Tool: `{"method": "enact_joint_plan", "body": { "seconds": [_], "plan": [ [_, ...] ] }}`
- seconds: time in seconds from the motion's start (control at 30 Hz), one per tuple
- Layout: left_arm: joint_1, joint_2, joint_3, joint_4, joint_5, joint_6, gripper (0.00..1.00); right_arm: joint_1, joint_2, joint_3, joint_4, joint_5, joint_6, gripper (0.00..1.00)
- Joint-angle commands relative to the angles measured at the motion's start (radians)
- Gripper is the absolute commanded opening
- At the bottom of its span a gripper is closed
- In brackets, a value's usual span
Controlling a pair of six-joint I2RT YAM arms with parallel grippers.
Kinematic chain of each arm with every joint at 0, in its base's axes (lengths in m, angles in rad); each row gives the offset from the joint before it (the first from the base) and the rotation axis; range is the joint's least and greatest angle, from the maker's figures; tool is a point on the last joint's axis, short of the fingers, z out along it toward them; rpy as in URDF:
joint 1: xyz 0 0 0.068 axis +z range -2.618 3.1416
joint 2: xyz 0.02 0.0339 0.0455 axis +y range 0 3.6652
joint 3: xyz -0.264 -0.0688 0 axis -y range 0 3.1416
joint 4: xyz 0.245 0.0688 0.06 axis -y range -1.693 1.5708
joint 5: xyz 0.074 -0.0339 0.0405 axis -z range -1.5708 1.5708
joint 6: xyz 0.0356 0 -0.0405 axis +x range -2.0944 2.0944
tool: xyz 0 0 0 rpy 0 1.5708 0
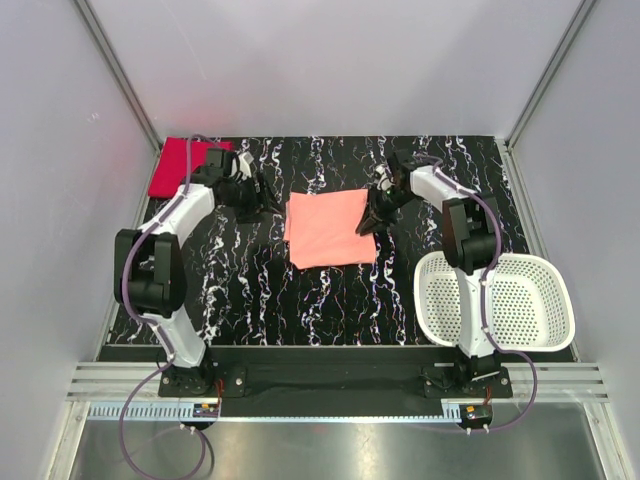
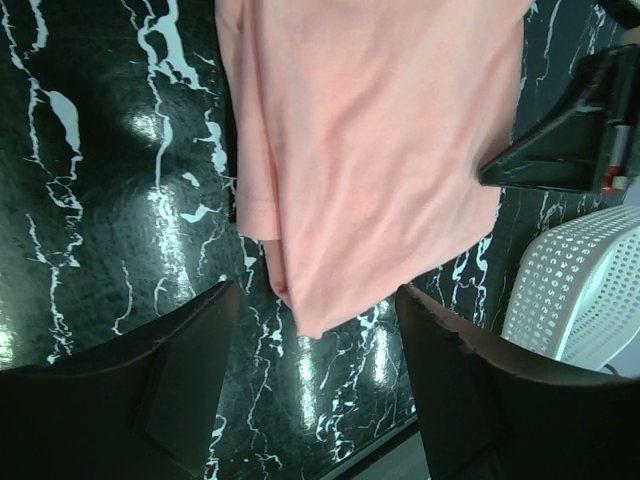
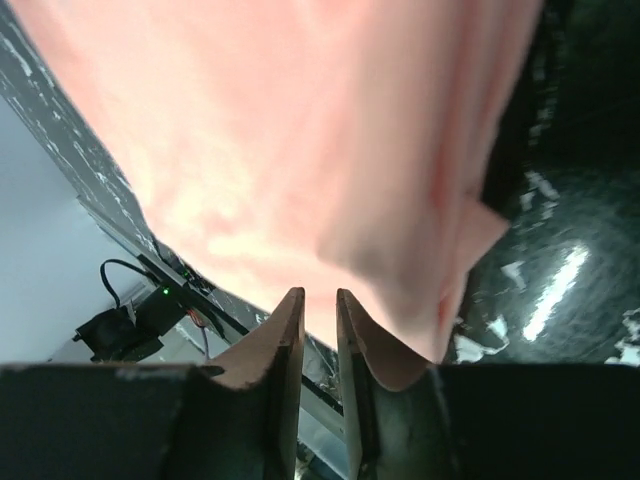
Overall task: Fold and stack the t-shirts
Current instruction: Fold the tshirt, then neatly place the folded tshirt to the corner
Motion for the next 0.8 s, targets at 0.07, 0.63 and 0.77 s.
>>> {"method": "enact_joint_plan", "body": {
  "seconds": [0.07,0.63,0.77],
  "plan": [
    [0.027,0.147,0.067,0.038,0.067,0.093,0.71,0.028,-0.129,0.095,-0.061,0.032,-0.011,0.3],
    [-0.022,0.415,0.259,0.136,-0.04,0.034,0.89,0.028,-0.18,0.028,-0.056,0.033,-0.018,0.34],
    [-0.063,0.424,0.229,0.13,-0.096,-0.034,0.86,0.028,-0.188,0.003,-0.032,0.027,-0.019,0.34]
  ]
}}
